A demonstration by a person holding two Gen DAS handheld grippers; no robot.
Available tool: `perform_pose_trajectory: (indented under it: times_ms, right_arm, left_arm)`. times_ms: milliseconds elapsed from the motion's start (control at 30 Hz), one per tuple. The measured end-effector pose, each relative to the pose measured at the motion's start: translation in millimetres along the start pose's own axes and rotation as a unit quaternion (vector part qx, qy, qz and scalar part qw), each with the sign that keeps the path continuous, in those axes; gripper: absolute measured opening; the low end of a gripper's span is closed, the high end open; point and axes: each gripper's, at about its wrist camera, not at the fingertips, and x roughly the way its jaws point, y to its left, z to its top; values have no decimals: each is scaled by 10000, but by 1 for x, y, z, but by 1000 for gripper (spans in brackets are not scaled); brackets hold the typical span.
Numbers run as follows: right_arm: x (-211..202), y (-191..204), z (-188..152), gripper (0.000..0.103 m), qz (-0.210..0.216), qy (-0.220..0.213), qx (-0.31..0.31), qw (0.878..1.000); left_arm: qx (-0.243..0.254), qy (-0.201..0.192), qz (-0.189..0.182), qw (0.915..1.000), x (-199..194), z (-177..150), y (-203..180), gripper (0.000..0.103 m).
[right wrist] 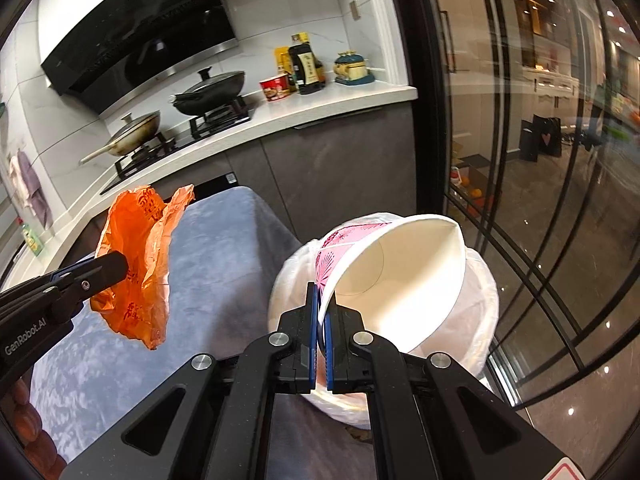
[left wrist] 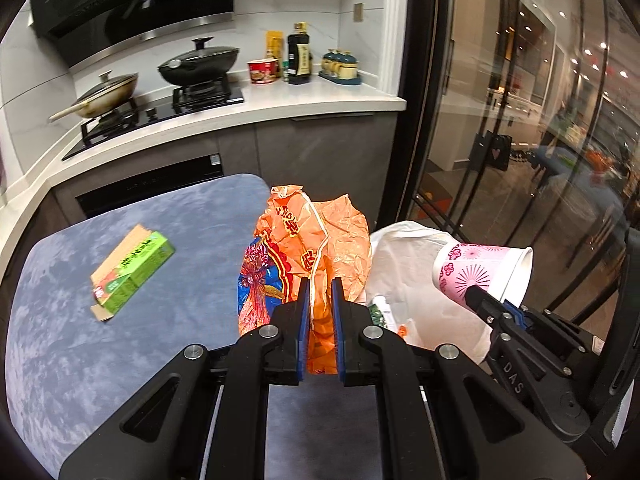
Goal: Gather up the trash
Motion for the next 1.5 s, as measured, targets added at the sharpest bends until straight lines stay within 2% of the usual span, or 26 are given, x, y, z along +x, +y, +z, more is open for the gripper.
perform_pose_trajectory:
  times_ms: [400, 800, 1100, 1333, 1400, 1500]
  right_arm:
    - [17, -25, -1, 3, -126, 175, 152, 9997]
    - [29, -43, 0, 3, -260, 264, 277, 9989]
    - [35, -51, 3, 3, -343, 309, 379, 9982]
    - [40, -56, 5, 7, -338, 325, 432, 9980]
    - [40, -56, 6, 7, -346, 311, 438, 9980]
    - [41, -57, 7, 8, -341, 304, 455, 9979]
  left_arm:
    - [290, 166, -234, 9992, 28, 4, -42, 10]
    - [456, 357, -408, 9975, 54, 7, -67, 10]
    - [466, 463, -533, 9964, 70, 12, -76, 11]
    - [441, 461, -580, 9963, 76, 14, -78, 14]
    - [430, 464, -560, 9964, 77, 15, -78, 18]
    - [425, 418, -528, 9968, 76, 14, -78, 31]
